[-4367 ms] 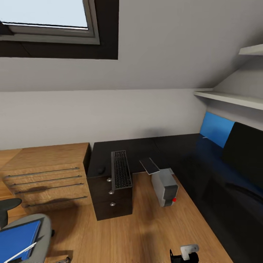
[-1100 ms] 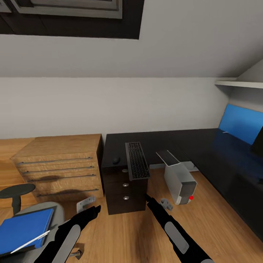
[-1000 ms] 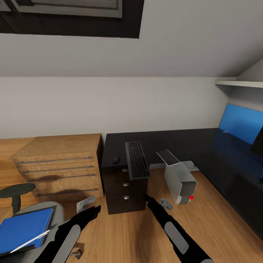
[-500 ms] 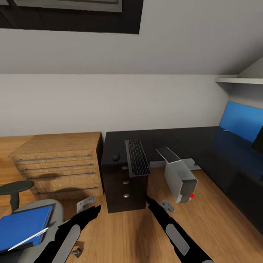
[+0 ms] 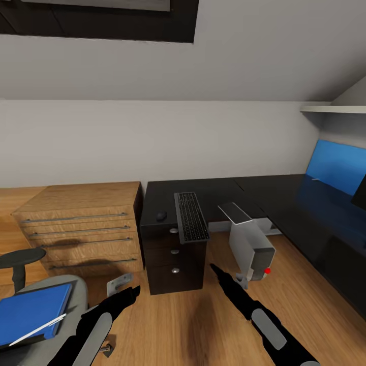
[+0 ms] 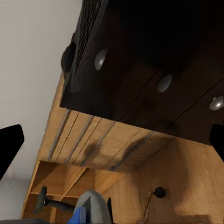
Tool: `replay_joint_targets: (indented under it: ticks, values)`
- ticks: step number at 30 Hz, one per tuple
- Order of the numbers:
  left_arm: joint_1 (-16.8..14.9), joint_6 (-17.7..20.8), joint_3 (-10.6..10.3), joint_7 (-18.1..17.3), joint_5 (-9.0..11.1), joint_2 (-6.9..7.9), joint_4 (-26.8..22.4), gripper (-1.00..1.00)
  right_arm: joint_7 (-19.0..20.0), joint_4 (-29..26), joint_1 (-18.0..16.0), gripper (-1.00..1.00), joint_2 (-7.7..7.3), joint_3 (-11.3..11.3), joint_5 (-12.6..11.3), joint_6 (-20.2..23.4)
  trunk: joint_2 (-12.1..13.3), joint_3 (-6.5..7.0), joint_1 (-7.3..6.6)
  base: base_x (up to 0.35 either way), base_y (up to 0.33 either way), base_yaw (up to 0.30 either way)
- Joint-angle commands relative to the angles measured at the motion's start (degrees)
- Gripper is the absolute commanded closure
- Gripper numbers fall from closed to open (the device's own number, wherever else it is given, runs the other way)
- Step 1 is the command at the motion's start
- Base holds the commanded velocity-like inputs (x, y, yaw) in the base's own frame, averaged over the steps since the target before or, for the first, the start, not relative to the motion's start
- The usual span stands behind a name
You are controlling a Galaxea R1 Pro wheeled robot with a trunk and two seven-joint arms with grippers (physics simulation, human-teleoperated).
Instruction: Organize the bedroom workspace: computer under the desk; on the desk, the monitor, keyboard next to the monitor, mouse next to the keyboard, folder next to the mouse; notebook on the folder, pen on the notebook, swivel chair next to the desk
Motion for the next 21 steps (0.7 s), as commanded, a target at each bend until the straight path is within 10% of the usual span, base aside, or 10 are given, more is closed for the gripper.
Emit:
replay_joint_targets:
  ticks: [1, 9, 17, 21]
  values:
    - [-0.05, 0.02, -0.16, 0.59, 0.60, 0.05, -0.08, -1.00, 0.25, -0.01, -0.04, -1.00, -0.42, -0.53, -1.39, 2.00, -0.03, -0.06, 0.00, 0.000, 0.000, 0.000]
    - [-0.05, 0.02, -0.16, 0.59, 0.67, 0.04, -0.08, -1.00, 0.55, 0.05, -0.04, -1.00, -0.83, -7.40, -3.60, 9.33, -0.03, -0.06, 0.00, 0.000, 0.000, 0.000]
    - [-0.03, 0.02, -0.23, 0.43, 0.67, 0.04, -0.08, -1.00, 0.10, 0.06, -0.04, -1.00, -0.60, -7.89, -12.49, 14.98, -0.03, -0.06, 0.00, 0.014, 0.005, 0.000]
    - [0.03, 0.07, -0.32, 0.28, 0.61, 0.04, -0.08, -1.00, -1.26, -0.01, -0.04, -1.00, 0.31, -7.74, -13.32, 15.06, -0.03, -0.06, 0.00, 0.186, 0.086, 0.000]
